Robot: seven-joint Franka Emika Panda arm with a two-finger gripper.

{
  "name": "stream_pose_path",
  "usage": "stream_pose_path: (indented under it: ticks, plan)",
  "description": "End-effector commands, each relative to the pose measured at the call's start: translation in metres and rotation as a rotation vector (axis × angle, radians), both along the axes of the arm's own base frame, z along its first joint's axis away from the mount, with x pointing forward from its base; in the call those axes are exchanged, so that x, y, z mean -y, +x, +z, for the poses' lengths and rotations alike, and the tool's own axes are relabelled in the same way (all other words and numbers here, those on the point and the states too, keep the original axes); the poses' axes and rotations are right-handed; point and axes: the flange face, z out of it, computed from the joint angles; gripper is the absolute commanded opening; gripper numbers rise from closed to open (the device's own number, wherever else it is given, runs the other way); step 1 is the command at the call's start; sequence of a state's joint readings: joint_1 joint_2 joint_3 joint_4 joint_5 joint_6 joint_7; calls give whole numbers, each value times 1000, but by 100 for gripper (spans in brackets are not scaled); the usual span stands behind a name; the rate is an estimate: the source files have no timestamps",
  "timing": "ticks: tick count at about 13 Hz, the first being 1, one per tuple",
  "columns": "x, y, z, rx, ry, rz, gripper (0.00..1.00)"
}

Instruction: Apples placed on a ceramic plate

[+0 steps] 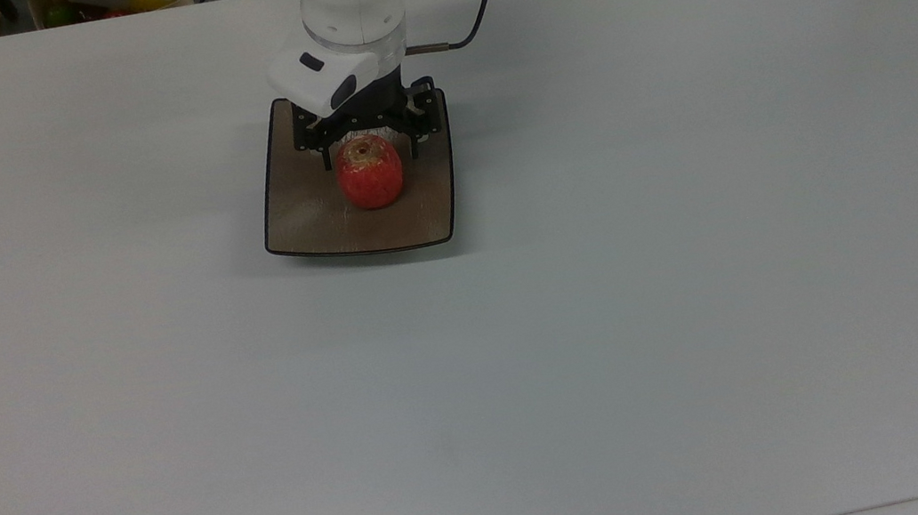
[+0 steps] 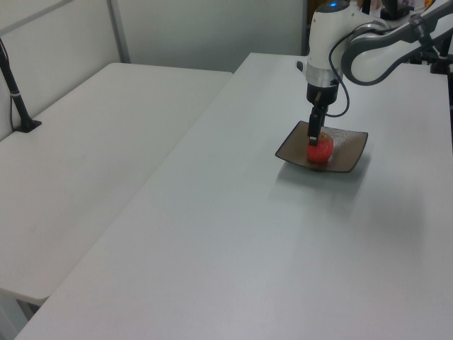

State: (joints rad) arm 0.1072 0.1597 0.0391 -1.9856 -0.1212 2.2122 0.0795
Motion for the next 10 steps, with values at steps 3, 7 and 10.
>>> stream_pose_path:
  ticks: [3,7,10]
  plan:
    - [-8,-5,20,26,9,-7,100]
    - [-18,-10,55,-21,3,-71,100]
    - [-16,-10,98,-79,58,-118,100]
